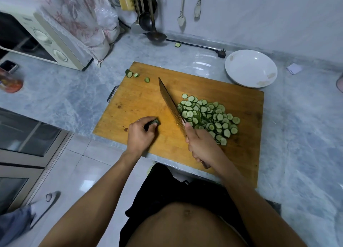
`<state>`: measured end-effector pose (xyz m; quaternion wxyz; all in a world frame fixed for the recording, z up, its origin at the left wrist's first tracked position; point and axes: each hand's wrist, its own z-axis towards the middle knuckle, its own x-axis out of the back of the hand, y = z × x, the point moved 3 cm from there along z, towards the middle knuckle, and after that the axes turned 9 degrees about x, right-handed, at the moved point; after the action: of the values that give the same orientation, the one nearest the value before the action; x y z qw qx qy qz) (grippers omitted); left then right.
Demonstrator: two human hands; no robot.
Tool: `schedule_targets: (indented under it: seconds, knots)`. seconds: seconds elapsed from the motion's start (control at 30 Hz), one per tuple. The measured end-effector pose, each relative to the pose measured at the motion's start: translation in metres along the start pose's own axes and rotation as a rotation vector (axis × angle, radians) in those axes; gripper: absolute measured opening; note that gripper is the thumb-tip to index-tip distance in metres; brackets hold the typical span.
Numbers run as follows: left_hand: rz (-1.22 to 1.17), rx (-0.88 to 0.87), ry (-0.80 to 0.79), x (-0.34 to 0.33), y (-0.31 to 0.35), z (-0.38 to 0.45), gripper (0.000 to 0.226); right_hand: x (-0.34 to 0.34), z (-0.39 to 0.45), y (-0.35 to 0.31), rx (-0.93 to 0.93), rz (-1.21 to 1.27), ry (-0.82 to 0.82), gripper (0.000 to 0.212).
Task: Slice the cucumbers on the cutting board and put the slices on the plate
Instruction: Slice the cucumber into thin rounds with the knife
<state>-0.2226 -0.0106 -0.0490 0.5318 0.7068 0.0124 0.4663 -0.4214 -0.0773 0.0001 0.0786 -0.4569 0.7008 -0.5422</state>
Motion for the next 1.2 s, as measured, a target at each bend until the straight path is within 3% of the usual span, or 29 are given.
schedule_targets:
  seconds: [0.1,0.17,0.23,0.3,0.37,0.47,0.53,0.7,0.8,0.87,0.9,1.03,1.2]
  knots:
    - [-0.058,0.018,0.006,0.010,0.012,0.010,0.018,0.011,-0.001,-0.003,0.196,-0.208,0.023,0.059]
    - [-0.140,-0.009,0.112,0.026,0.025,0.015,0.017,0.021,-0.002,-0.002,0.294,-0.372,0.021,0.057]
    - [-0.190,-0.103,0.275,0.043,0.040,0.016,0.016,0.032,-0.003,0.002,0.331,-0.549,0.011,0.057]
    - [-0.156,-0.265,0.315,0.053,0.058,0.016,0.014,0.039,-0.005,0.006,0.352,-0.710,-0.006,0.057]
    - [-0.068,-0.397,0.099,0.048,0.073,0.018,0.012,0.043,-0.008,0.007,0.368,-0.825,-0.027,0.058]
    - [0.132,-0.396,-0.388,0.021,0.081,0.022,0.015,0.043,-0.012,0.005,0.375,-0.935,-0.053,0.058]
    - [0.211,-0.372,-0.520,0.004,0.080,0.027,0.014,0.041,-0.016,0.004,0.378,-0.982,-0.067,0.058]
    - [0.240,-0.359,-0.597,-0.020,0.083,0.049,0.018,0.037,-0.022,0.005,0.394,-0.999,-0.058,0.057]
    - [0.345,-0.365,-0.500,-0.021,0.081,0.062,0.021,0.039,-0.022,0.009,0.377,-0.971,-0.063,0.055]
    - [0.292,-0.334,-0.430,-0.013,0.082,0.063,0.009,0.043,-0.021,0.012,0.374,-0.951,-0.048,0.055]
    - [0.262,-0.319,-0.435,-0.010,0.083,0.062,0.016,0.044,-0.021,0.013,0.373,-0.939,-0.035,0.055]
    - [0.219,-0.294,-0.584,-0.006,0.083,0.050,0.018,0.049,-0.020,0.012,0.404,-0.921,-0.003,0.059]
    - [0.220,-0.195,-0.642,-0.016,0.082,0.064,0.028,0.049,-0.016,0.008,0.411,-0.934,-0.028,0.056]
